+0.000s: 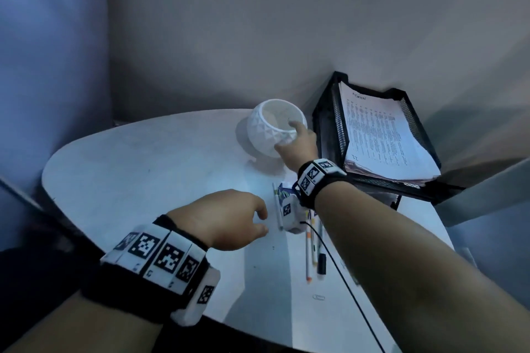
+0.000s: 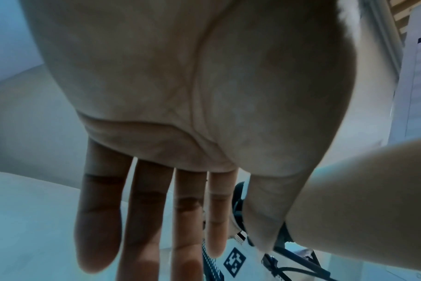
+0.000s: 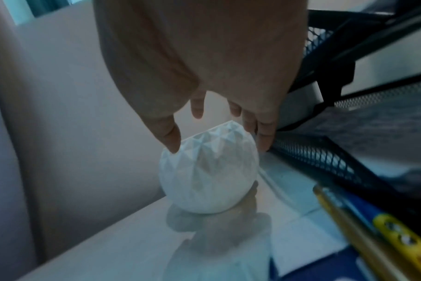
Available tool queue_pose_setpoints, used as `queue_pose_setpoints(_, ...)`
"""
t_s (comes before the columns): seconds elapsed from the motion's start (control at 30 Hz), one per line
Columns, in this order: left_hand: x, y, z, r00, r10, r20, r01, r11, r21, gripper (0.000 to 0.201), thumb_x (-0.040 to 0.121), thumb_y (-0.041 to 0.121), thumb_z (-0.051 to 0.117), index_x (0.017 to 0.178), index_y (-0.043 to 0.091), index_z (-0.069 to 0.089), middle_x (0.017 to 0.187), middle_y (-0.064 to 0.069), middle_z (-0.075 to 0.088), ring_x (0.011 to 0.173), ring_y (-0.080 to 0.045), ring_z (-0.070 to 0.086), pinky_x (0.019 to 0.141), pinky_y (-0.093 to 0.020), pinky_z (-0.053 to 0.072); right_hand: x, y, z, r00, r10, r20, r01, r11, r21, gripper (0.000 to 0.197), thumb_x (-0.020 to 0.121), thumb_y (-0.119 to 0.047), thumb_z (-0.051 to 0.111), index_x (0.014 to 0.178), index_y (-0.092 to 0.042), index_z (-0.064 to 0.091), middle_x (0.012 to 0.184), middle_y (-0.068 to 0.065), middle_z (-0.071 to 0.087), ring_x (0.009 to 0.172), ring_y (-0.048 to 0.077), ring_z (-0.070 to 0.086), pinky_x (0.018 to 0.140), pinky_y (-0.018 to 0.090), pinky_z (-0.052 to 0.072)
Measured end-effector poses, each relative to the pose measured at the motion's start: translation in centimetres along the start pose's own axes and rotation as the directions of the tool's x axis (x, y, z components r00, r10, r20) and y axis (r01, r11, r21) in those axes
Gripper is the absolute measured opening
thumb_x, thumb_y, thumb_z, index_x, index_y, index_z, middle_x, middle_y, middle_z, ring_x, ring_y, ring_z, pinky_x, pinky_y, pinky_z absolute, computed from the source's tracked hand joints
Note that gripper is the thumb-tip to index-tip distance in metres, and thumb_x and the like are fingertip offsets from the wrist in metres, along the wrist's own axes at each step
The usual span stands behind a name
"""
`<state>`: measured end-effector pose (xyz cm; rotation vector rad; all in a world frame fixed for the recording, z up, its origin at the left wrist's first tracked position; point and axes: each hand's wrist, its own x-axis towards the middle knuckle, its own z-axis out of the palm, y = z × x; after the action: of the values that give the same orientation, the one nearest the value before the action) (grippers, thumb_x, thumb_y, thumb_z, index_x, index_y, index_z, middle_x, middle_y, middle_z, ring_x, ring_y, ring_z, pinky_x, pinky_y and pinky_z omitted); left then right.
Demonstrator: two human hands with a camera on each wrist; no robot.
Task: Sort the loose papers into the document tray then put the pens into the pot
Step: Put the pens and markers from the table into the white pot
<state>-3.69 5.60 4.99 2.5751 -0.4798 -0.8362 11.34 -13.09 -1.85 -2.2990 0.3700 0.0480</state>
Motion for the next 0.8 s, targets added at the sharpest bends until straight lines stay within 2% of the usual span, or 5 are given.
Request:
queue_pose_setpoints(0.17, -0.1, -1.0, -1.0, 0.998, -0.006, -0.058, 0.005, 1.0, -0.009, 0.037, 0.099, 0.048, 0.053, 0.135, 0.041, 0.058, 0.128, 0.013, 0.066, 0.118, -0.014, 0.058, 0.09, -0.03, 0.045, 1.6, 0.1, 0.2, 0.987, 0.106, 0.12, -0.082, 0.978, -0.19, 0.082, 0.084, -0.014, 0.075, 0.152, -0.043, 0.039, 0.168, 0.011, -0.003, 0.142, 0.04, 0.042, 0.113, 0.046, 0.045)
queue_pose_setpoints(0.27, -0.2, -1.1, -1.7, 0.995, -0.008, -0.098, 0.007, 1.0, -0.005, 0.037, 0.1, 0.044, 0.053, 0.136, 0.038, 0.057, 0.129, 0.012, 0.067, 0.119, -0.015, 0.059, 0.092, -0.031, 0.046, 0.9, 0.3, 0.3, 0.997, 0.036, 0.065, -0.02, 0.973, -0.229, 0.052, 0.086, -0.009, 0.073, 0.132, -0.023, 0.055, 0.132, 0.007, 0.039, 0.103, 0.031, 0.062, 0.095, 0.036, 0.054)
queue_pose_setpoints(0.37, -0.5, -1.0, -2.3, 0.983, -0.026, -0.183, 0.027, 1.0, 0.004, 0.038, 0.1, 0.039, 0.054, 0.137, 0.037, 0.058, 0.132, 0.008, 0.066, 0.122, -0.018, 0.059, 0.097, -0.034, 0.048, -0.2, 0.5, 0.5, 0.999, 0.008, 0.033, -0.001, 0.98, -0.197, 0.031, 0.087, -0.01, 0.074, 0.113, -0.018, 0.059, 0.13, 0.011, 0.038, 0.072, 0.014, 0.048, 0.08, 0.027, 0.049)
queue_pose_setpoints(0.63, -0.8, -0.5, -2.6, 0.911, 0.067, -0.408, -0.082, 0.996, -0.02, 0.065, 0.096, 0.023, 0.062, 0.154, 0.039, 0.039, 0.161, 0.015, 0.038, 0.142, -0.015, 0.045, 0.113, -0.036, 0.041, -8.5, 1.2, -1.1, 0.958, -0.272, 0.095, 0.28, 0.957, -0.082, 0.031, 0.08, -0.018, 0.083, 0.097, -0.024, 0.058, 0.13, 0.003, 0.04, 0.104, 0.022, 0.055, 0.078, 0.022, 0.047)
queue_pose_setpoints(0.8, -1.5, 1.2, -1.3, 0.953, 0.042, -0.3, -0.016, 0.996, 0.09, 0.06, 0.089, 0.038, 0.065, 0.147, 0.041, 0.052, 0.147, 0.009, 0.059, 0.13, -0.017, 0.057, 0.103, -0.032, 0.046, -14.5, 3.8, -2.7, 0.919, -0.317, 0.235, 0.314, 0.948, 0.052, 0.036, 0.063, -0.035, 0.084, 0.086, -0.045, 0.057, 0.137, -0.001, 0.04, 0.121, 0.029, 0.056, 0.099, 0.049, 0.055)
